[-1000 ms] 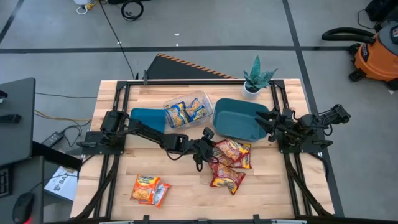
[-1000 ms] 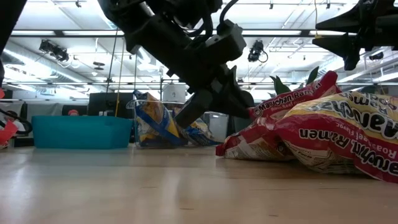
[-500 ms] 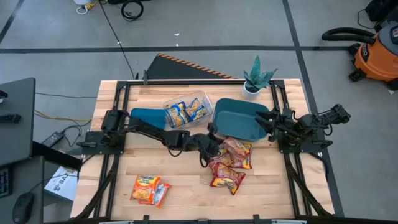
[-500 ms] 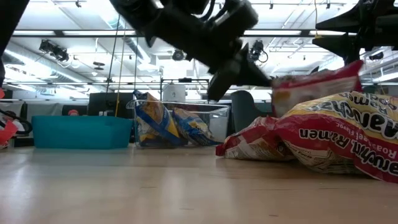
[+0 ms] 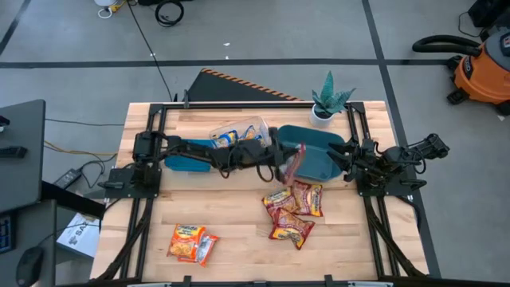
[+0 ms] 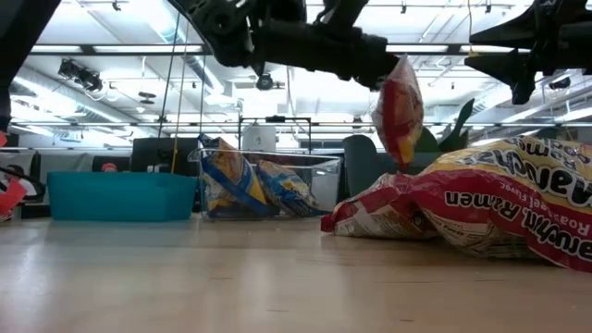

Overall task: Sort Maruchan noodles
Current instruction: Put the red noodle pack into the green bin

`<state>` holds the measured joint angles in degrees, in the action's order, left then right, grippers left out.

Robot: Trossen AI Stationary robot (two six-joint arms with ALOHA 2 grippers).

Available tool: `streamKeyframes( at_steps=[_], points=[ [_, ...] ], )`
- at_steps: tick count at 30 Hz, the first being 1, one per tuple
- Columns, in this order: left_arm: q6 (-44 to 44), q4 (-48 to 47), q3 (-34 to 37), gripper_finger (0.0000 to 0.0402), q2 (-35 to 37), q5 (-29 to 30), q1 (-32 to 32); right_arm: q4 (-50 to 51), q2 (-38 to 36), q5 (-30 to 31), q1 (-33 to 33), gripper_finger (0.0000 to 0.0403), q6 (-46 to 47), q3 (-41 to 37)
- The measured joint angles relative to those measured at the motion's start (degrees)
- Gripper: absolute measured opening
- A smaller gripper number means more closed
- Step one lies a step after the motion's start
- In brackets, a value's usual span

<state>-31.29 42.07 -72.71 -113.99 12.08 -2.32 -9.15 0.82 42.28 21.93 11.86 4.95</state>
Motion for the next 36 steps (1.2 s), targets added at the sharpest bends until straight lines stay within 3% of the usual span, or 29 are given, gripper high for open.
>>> streamKeyframes(
  at_steps=[6, 15, 19, 31, 36],
  points=[
    [2.42, 2.24, 0.0, 0.0006, 0.0, -0.42, -3.84, 0.0, 0.0, 0.0, 0.01, 0.0199, 0.0, 0.0],
    [15.71, 4.77, -0.07, 0.0006, -0.89, -8.15, -8.95, 0.0, 0.0, 0.0, 0.02, 0.0199, 0.0, 0.0],
    [15.34, 4.41, -0.78, 0.0006, -4.05, -8.13, -8.81, 0.0, 0.0, 0.0, 0.02, 0.0199, 0.0, 0.0],
    [15.68, -10.12, -14.34, 0.0006, -9.97, -8.12, -8.67, -0.01, 0.0, 0.0, 0.01, 0.0199, 0.0, 0.0],
    [16.61, -13.86, -15.76, 0.0006, -9.99, -10.13, -9.35, 0.0, 0.0, 0.0, 0.02, 0.0199, 0.0, 0.0]
  ],
)
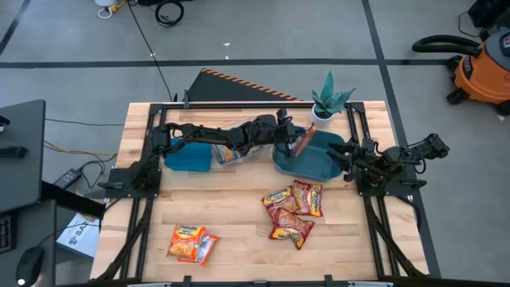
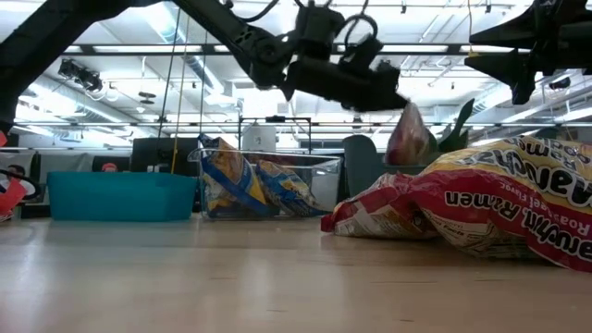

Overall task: Sort Maruchan noodles
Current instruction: Put the red noodle pack into the green bin

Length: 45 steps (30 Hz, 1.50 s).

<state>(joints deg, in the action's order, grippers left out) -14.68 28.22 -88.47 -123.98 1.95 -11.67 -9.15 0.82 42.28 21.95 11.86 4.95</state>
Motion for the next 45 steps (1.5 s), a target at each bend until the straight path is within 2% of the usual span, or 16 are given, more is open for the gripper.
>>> streamKeyframes(
  at_steps=[7, 10, 14, 21, 28, 34, 36, 40, 45],
  points=[
    [-1.13, -15.96, 0.02, 0.0007, -0.02, 0.1, -0.84, 0.0, 0.0, 0.0, -0.01, 0.0199, 0.0, 0.0],
    [-3.36, -20.88, 0.07, 0.0007, 0.27, 3.73, -0.93, 0.0, 0.01, 0.0, -0.02, 0.0199, 0.0, 0.0],
    [-6.86, -23.08, 0.09, 0.0007, 0.94, 7.43, -0.52, -0.02, 0.0, 0.0, 0.0, 0.0199, 0.02, 0.0],
    [-7.79, -26.0, -0.91, 0.0007, 2.5, 13.75, 1.31, -0.09, 0.0, 0.0, 0.0, 0.0199, 0.0, 0.0],
    [-7.06, -28.89, -2.08, 0.0007, 4.63, 13.35, 2.93, -0.43, 0.02, -0.12, 0.0, 0.0199, 0.0, 0.0],
    [-0.74, -29.46, -2.12, 0.0007, 5.73, 1.99, 2.68, -0.45, 0.02, -0.09, -0.01, 0.0199, 0.0, -0.02],
    [0.96, -30.23, -2.12, 0.0007, 5.79, 0.24, 2.53, -0.71, 0.02, -0.17, -0.01, 0.0199, 0.01, -0.02],
    [3.17, -32.97, -2.12, 0.0007, 5.81, 0.45, 2.53, -0.68, 0.02, -0.19, -0.02, 0.0199, 0.02, -0.02],
    [3.65, -39.21, -2.12, 0.0007, 6.47, 3.51, 2.84, -0.66, 0.02, -0.13, -0.02, 0.0199, 0.0, -0.02]
  ],
)
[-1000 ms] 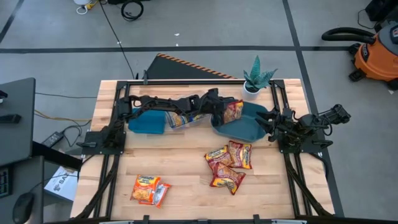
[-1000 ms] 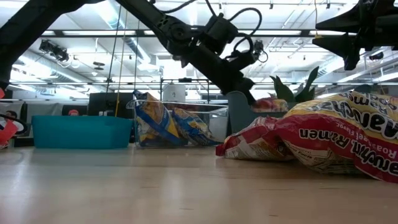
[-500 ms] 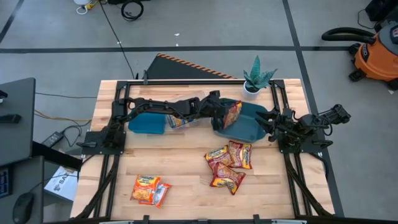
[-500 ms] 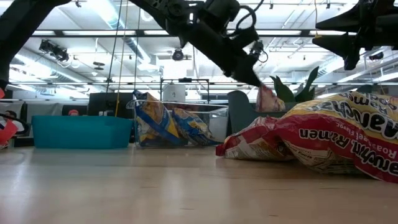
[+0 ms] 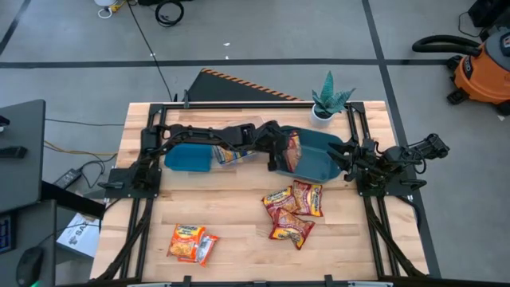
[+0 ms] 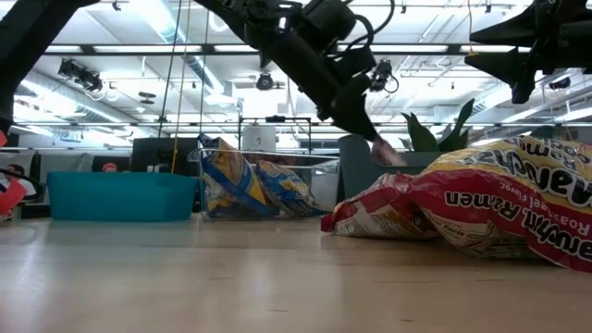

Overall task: Sort Maruchan noodles
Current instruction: Put the red noodle pack into the green bin

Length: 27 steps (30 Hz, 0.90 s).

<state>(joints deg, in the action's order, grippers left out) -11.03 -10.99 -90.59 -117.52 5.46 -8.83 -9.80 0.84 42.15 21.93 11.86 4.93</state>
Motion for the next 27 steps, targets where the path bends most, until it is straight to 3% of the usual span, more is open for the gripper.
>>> streamKeyframes(
  at_steps=[10, 16, 21, 27],
  points=[
    [0.43, -5.99, 0.07, 0.001, 1.67, 1.02, 2.7, 0.0, 0.0, -0.04, 0.01, 0.0199, 0.0, 0.0],
    [-0.77, -8.86, 0.07, 0.0074, 2.25, 4.7, 4.68, 0.0, 0.0, -0.04, 0.01, 0.0199, 0.0, 0.0],
    [-7.65, -8.88, 0.04, 0.0125, 3.95, 4.81, 6.61, -0.03, 0.0, -0.02, 0.02, 0.0199, 0.0, 0.0],
    [-17.51, -9.92, -0.02, 0.0129, 5.21, 4.82, 11.07, -0.94, -0.02, -0.04, 0.0, 0.0199, 0.0, 0.0]
  ],
)
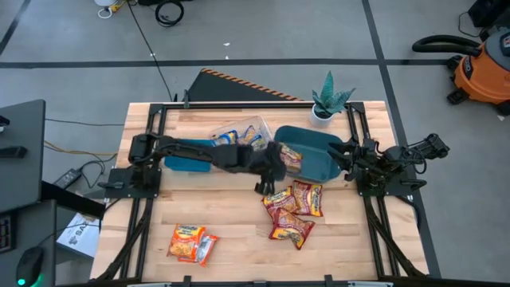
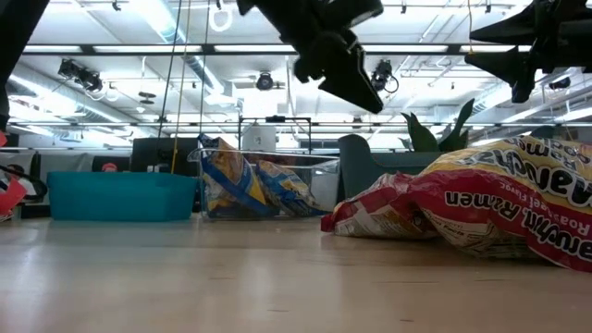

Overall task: Sort Maruchan noodles
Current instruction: Put the red noodle pack into the green bin

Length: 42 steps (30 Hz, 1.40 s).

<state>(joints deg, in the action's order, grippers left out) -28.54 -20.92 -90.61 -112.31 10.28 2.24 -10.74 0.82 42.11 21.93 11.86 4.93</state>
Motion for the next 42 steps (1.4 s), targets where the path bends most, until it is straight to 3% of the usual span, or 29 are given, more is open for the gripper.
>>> streamKeyframes(
  at_steps=[8, 16, 34, 42],
  points=[
    [4.59, -1.56, 0.57, 0.0119, -1.67, -5.14, 3.17, 0.0, 0.0, 0.02, 0.02, 0.0199, 0.0, 0.0],
    [5.47, 1.44, 5.77, 0.0118, -1.79, -6.14, 5.41, -0.25, 0.0, 0.07, 0.01, 0.0199, 0.0, 0.01],
    [19.36, 1.03, 5.88, 0.0118, -2.14, -7.62, 5.23, -0.35, 0.0, 0.22, 0.02, 0.0199, 0.0, 0.0],
    [19.23, -9.76, 5.9, 0.0118, -2.14, -9.88, 6.74, -0.35, 0.01, 0.22, 0.0, 0.0199, 0.0, 0.0]
  ],
)
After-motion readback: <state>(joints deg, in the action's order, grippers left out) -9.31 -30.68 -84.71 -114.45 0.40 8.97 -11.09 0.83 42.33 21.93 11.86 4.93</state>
